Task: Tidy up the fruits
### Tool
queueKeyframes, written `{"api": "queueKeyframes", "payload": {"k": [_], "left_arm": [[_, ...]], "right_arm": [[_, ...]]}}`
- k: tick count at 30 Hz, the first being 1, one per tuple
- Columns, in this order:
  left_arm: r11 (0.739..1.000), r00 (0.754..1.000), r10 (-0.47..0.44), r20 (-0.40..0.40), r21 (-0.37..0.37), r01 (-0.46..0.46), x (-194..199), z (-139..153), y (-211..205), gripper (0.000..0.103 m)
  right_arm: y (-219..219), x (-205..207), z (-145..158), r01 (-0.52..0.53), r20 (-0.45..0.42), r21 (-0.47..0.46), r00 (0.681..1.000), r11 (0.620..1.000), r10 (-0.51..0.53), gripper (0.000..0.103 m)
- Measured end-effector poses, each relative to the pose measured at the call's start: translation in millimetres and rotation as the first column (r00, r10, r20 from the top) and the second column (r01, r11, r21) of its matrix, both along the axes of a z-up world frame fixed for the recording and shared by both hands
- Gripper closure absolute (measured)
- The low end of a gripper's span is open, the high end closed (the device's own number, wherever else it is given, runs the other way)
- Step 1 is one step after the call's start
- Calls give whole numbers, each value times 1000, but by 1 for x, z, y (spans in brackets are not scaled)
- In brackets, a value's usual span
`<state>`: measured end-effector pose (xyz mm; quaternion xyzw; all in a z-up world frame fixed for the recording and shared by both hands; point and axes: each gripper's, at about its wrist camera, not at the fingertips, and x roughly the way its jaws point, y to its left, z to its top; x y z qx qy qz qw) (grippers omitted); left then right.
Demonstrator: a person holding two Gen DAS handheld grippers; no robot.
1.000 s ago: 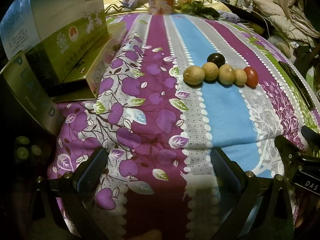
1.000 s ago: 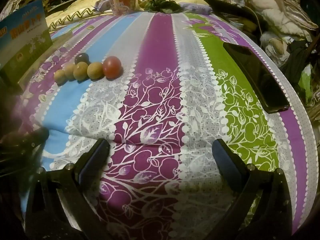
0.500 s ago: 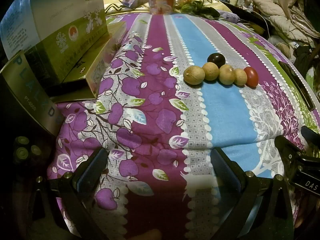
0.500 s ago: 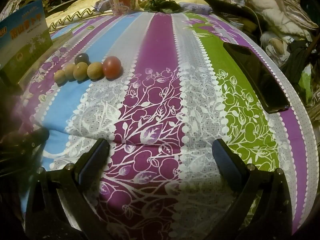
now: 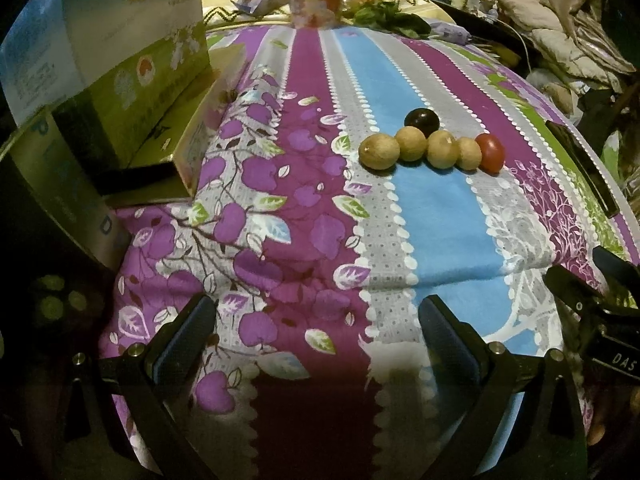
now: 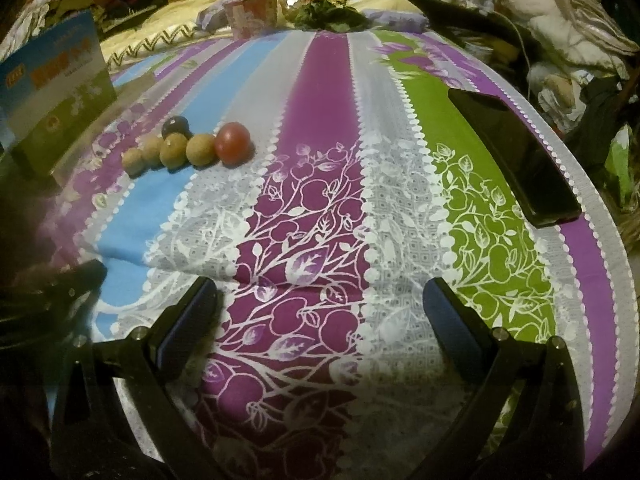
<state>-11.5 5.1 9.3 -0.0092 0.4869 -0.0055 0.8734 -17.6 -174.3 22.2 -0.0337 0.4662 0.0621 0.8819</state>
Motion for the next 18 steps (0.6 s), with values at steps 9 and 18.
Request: {"api": "queueKeyframes", "payload": {"k": [9,18], "left_arm": [[1000,1000,-7,-7,13,8,6,-4,-4,0],[1000,1000,-4,13,-5,4,-5,-4,5,0]], "right_arm": [[9,3,-3,-9,11,-69,1000,998,10,0],[6,-2,-4,-5,32,-44,999,999,6,0]]}}
